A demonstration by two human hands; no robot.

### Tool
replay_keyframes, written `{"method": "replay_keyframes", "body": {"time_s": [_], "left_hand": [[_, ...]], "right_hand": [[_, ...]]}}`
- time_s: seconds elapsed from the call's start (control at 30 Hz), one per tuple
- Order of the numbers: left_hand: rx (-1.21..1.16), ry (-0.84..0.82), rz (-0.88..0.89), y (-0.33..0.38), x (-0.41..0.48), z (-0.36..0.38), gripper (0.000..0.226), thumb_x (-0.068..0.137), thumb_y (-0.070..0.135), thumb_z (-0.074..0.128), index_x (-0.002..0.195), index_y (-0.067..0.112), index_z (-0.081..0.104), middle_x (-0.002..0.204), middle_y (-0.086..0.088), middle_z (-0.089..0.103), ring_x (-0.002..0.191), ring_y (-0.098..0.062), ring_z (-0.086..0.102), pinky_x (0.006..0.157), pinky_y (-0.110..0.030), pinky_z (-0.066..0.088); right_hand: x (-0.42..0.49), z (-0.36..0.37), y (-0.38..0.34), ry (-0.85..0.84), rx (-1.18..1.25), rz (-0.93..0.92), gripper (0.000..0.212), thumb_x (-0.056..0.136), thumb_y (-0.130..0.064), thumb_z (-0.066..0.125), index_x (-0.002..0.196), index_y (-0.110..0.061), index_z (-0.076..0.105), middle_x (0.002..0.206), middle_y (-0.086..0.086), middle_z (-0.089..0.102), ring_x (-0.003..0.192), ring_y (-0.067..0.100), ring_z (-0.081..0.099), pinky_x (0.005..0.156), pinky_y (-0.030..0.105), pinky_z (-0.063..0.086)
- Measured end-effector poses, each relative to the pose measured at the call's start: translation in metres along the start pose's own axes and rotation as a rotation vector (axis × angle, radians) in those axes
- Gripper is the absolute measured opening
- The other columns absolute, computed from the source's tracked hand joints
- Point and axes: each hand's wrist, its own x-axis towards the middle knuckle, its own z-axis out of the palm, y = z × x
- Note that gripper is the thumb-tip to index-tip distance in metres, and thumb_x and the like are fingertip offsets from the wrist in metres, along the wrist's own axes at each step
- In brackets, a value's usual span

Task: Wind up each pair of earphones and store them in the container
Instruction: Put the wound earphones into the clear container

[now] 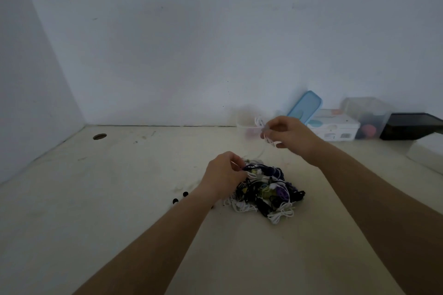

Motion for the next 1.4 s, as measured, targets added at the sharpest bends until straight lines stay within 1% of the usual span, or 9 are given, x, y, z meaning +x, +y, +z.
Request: {"method": "replay_keyframes", "body": {"time_s": [0.27,0.4,0.47,0.57,0.73,0.87,1.1,1.33,1.4], "left_hand": [[-0.037,0.051,-0.016,0.009,-0.002,-0.012,0.037,0.078,0.028,0.079,0.107,0.024,0.057,0.097,0.005,0.059,0.083,-0.009,0.057,0.066,-0.02,0.042],[-0.029,0.071,0.065,0.023,-0.004,-0.019,0.07,0.074,0.041,0.083,0.134,0.028,0.049,0.124,0.0,0.053,0.11,-0.018,0.052,0.094,-0.034,0.047],[-0.065,0.025,0.099,0.03,-0.005,-0.019,0.063,0.08,0.041,0.078,0.136,0.031,0.051,0.134,-0.002,0.051,0.121,-0.02,0.048,0.106,-0.041,0.042],[-0.16,0.0,0.142,0.039,-0.007,-0.022,0.02,0.093,0.032,0.065,0.111,0.026,0.07,0.114,0.0,0.069,0.105,-0.016,0.06,0.098,-0.039,0.048],[-0.396,-0.045,0.063,0.038,-0.018,-0.041,0.022,0.1,0.027,0.055,0.09,0.013,0.069,0.076,0.002,0.072,0.078,-0.015,0.069,0.082,-0.027,0.054],[-0.827,-0.164,-0.112,0.024,-0.035,-0.064,0.015,0.099,0.02,0.059,0.095,0.007,0.065,0.07,-0.002,0.059,0.073,-0.024,0.068,0.086,-0.038,0.058],[-0.841,-0.097,-0.177,0.0,-0.058,-0.084,0.023,0.1,0.018,0.057,0.112,0.002,0.068,0.085,-0.007,0.065,0.072,-0.021,0.064,0.082,-0.037,0.058],[-0.75,-0.081,-0.206,-0.013,-0.07,-0.073,0.017,0.1,0.016,0.057,0.103,0.007,0.071,0.081,-0.004,0.066,0.07,-0.019,0.066,0.083,-0.037,0.057],[-0.722,-0.084,-0.203,-0.012,-0.072,-0.068,0.017,0.099,0.017,0.058,0.104,0.006,0.071,0.081,-0.004,0.067,0.069,-0.019,0.066,0.081,-0.036,0.057]], "right_hand": [[-0.008,-0.005,-0.049,0.04,0.3,0.033,0.022,0.086,-0.034,0.076,0.098,-0.017,0.068,0.101,0.009,0.074,0.081,0.019,0.069,0.062,0.027,0.054],[-0.013,-0.001,-0.071,-0.006,0.373,0.006,0.024,0.087,-0.032,0.074,0.101,-0.014,0.067,0.095,0.006,0.073,0.076,0.019,0.068,0.065,0.029,0.056],[-0.016,0.001,-0.082,-0.018,0.454,-0.01,0.021,0.089,-0.028,0.073,0.1,-0.012,0.067,0.089,0.005,0.072,0.073,0.019,0.069,0.067,0.031,0.057],[-0.02,0.003,-0.096,-0.001,0.594,-0.031,0.016,0.091,-0.021,0.071,0.098,-0.008,0.065,0.083,0.006,0.069,0.07,0.02,0.069,0.068,0.03,0.058],[-0.019,-0.001,-0.101,0.172,0.801,-0.007,0.016,0.093,-0.008,0.066,0.107,-0.003,0.059,0.087,0.012,0.063,0.068,0.022,0.069,0.069,0.033,0.059],[-0.021,-0.005,-0.088,0.313,0.831,0.096,0.002,0.095,-0.005,0.058,0.096,-0.006,0.058,0.076,0.009,0.057,0.063,0.019,0.06,0.06,0.03,0.057],[-0.041,0.011,-0.054,0.122,0.512,0.279,0.005,0.093,-0.006,0.055,0.092,-0.005,0.06,0.075,0.008,0.057,0.061,0.019,0.058,0.06,0.031,0.053],[-0.062,0.03,-0.03,-0.021,-0.349,0.182,0.02,0.088,-0.017,0.062,0.099,-0.003,0.07,0.086,0.012,0.068,0.07,0.022,0.059,0.064,0.028,0.046],[-0.065,0.033,-0.025,-0.034,-0.648,0.157,0.03,0.089,-0.026,0.062,0.109,-0.004,0.07,0.103,0.015,0.07,0.089,0.028,0.064,0.079,0.035,0.052]]}}
